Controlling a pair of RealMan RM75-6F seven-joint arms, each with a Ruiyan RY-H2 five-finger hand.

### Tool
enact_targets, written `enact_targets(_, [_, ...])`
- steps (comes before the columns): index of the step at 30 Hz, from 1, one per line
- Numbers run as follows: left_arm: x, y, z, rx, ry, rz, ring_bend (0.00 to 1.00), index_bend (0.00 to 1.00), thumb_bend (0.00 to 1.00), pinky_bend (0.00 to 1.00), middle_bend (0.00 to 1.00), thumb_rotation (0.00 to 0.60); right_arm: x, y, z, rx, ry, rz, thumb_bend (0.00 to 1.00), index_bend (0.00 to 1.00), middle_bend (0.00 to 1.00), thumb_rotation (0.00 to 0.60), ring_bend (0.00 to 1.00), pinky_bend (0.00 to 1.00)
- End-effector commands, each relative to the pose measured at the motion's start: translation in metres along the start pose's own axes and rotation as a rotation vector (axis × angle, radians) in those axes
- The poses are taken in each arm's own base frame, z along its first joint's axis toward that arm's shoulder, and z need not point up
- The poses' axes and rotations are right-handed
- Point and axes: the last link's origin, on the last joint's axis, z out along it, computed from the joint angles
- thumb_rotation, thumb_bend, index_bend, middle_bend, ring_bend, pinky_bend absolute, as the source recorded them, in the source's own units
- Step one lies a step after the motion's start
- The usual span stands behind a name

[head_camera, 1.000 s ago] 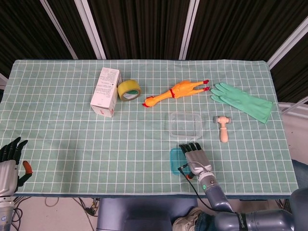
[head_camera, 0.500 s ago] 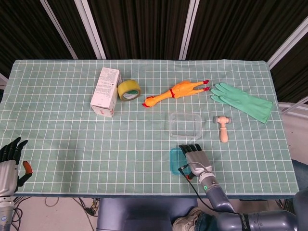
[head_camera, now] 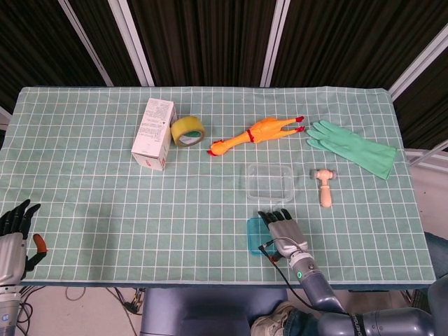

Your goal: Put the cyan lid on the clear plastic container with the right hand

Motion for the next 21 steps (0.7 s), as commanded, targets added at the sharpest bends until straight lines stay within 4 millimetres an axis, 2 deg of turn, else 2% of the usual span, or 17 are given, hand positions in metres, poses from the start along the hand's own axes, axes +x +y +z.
enact_targets(1, [0.0002, -0.0001, 0.0000, 0.000, 0.001, 0.000, 0.00, 0.12, 0.74, 0.00, 0.00, 0.600, -0.0022, 0.0000, 0.0019, -0.003, 0.008, -0.011, 0.17, 0.00, 0.48, 0.600, 0.12, 0.00])
enact_targets(11, [0.0003, 0.0000, 0.0001, 0.000, 0.000, -0.001, 0.00, 0.12, 0.74, 0.00, 0.00, 0.600, -0.0058, 0.0026, 0.0046, -0.020, -0.010, -0.028, 0.17, 0.00, 0.47, 0.600, 0.11, 0.00])
enact_targets(13, [0.0002, 0.0000, 0.0000, 0.000, -0.002, 0.000, 0.00, 0.12, 0.74, 0.00, 0.00, 0.600, -0.0060, 0.0033, 0.0038, -0.019, -0.017, -0.034, 0.17, 0.00, 0.45, 0.600, 0.08, 0.00])
enact_targets(18, [0.0001, 0.0001, 0.0000, 0.000, -0.002, -0.001, 0.00, 0.12, 0.74, 0.00, 0.00, 0.600, -0.0053, 0.0055, 0.0020, -0.024, -0.030, -0.057, 0.17, 0.00, 0.29, 0.600, 0.00, 0.00])
enact_targets(21, [0.0002, 0.0003, 0.0000, 0.000, -0.002, -0.001, 0.00, 0.12, 0.74, 0.00, 0.00, 0.600, -0.0074, 0.0077, 0.0015, -0.034, -0.049, -0.089, 0.17, 0.00, 0.26, 0.600, 0.00, 0.00])
